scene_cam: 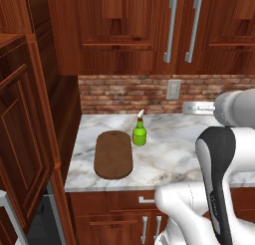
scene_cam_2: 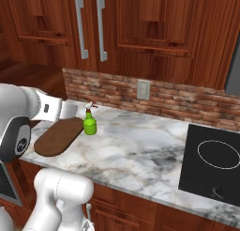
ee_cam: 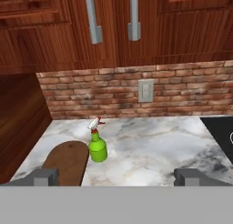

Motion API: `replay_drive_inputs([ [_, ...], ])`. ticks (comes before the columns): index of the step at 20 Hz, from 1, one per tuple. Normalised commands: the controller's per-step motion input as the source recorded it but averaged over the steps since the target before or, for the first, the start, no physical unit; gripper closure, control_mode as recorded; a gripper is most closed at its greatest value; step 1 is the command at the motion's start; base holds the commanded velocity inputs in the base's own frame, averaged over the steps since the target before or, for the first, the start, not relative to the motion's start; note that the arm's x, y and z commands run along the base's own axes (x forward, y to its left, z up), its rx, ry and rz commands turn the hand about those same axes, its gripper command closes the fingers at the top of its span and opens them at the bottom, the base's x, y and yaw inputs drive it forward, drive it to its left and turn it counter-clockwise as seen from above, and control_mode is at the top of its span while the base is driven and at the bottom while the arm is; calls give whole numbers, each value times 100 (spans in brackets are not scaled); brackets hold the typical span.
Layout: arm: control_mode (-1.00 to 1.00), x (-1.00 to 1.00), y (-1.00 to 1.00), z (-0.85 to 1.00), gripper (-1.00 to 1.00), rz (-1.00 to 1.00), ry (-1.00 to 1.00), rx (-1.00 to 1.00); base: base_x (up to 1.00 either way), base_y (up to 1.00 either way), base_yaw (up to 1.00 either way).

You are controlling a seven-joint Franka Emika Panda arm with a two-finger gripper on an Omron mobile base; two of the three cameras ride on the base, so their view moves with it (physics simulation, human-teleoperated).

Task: Grab the spray bottle from the cabinet, then place it next to the cutting board for sanitizing. Then grab the dish brush from the countertop next to the sink and place it next to the cutting board.

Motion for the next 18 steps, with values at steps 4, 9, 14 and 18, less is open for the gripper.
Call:
replay_drive_inputs([
  [4,-100,-32,2,0,-100,0,-4,0,0,0,0],
  [9,100,-28,1,8,-100,0,-10,0,-23,0,0],
  [14,100,0,0,0,-100,0,0,0,-74,-19,-1],
  [18,100,0,0,0,-100,0,0,0,-88,-29,-5],
])
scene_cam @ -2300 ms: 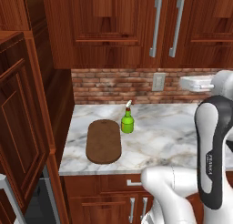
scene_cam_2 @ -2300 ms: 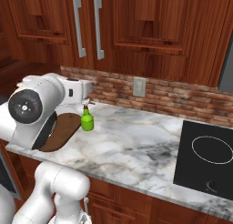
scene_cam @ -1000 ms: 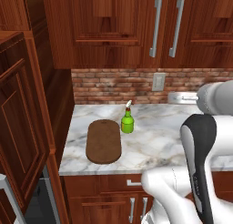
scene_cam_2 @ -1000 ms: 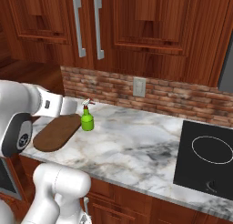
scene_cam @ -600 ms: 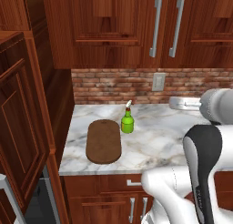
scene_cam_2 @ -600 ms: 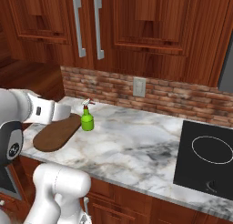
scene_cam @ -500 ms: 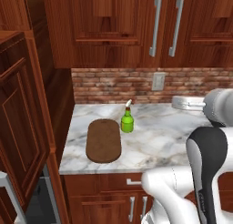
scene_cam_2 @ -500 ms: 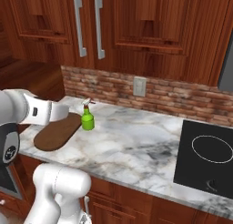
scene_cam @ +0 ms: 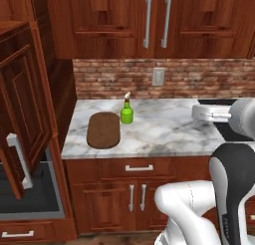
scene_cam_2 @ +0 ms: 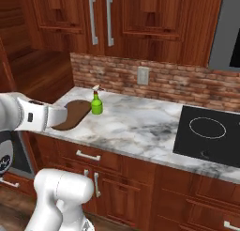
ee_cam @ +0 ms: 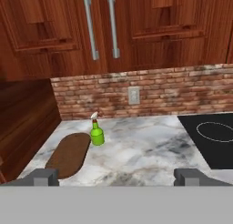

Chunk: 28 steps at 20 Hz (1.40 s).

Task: Grab the spray bottle from the cabinet, then place it next to the cutting board for sanitizing. Then grab the dish brush from the countertop next to the sink and place it next to the cutting board.

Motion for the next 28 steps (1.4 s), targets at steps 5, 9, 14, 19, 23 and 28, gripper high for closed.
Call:
replay_drive_inputs([
  [5,100,0,0,0,-100,0,0,0,-66,-44,-12],
  [9,100,0,0,0,-100,0,0,0,-35,-60,-27],
  [14,100,0,0,0,-100,0,0,0,-38,-98,-38],
  [19,100,0,0,0,-100,0,0,0,-31,-78,-54],
  [23,100,0,0,0,-100,0,0,0,-5,-62,-58],
  [28,100,0,0,0,-100,0,0,0,0,-49,-54],
])
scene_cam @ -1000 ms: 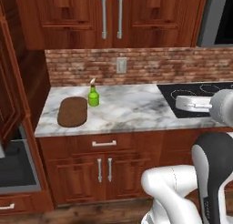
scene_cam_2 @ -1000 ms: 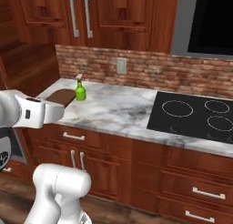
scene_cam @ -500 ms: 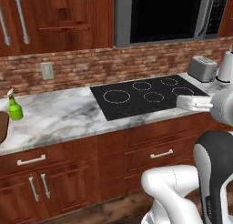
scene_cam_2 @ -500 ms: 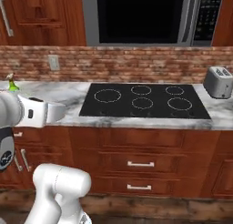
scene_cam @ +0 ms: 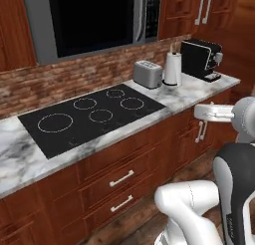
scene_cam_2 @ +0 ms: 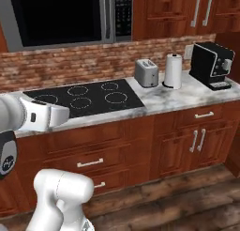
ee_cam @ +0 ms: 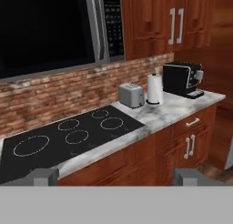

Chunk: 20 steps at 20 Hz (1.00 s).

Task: Grab the spray bottle from the cabinet, then place it next to the cutting board for sanitizing. Then grab the dish brush from the countertop next to the sink and place it next to the cutting board.

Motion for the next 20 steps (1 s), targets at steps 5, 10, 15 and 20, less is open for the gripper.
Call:
replay_drive_inputs([
  [5,100,0,0,0,-100,0,0,0,0,-29,-50],
  [10,100,0,0,0,-100,0,0,0,0,-22,-45],
  [15,100,0,0,0,-100,0,0,0,0,0,-44],
  [20,100,0,0,0,-100,0,0,0,0,0,-53],
])
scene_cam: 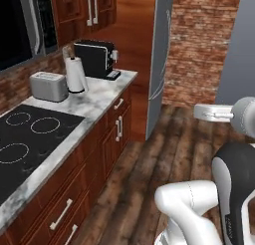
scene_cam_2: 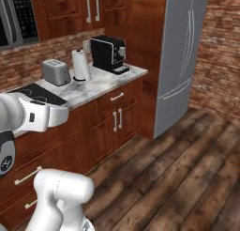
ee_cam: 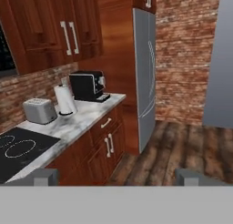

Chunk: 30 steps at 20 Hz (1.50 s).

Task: Grab the spray bottle from the cabinet, then place it next to the cutting board for sanitizing. Then grab the dish brush from the countertop next to the sink and place it next to the cutting board.

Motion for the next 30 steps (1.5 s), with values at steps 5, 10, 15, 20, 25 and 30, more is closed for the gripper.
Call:
replay_drive_inputs([
  [5,100,0,0,0,-100,0,0,0,2,0,-52],
  [10,100,0,0,0,-100,0,0,0,3,0,-51],
  [15,100,0,0,0,-100,0,0,0,1,0,-48],
  [20,100,0,0,0,-100,0,0,0,1,0,-46],
  [25,100,0,0,0,-100,0,0,0,0,0,-42],
  [30,100,0,0,0,-100,0,0,0,0,0,-40],
])
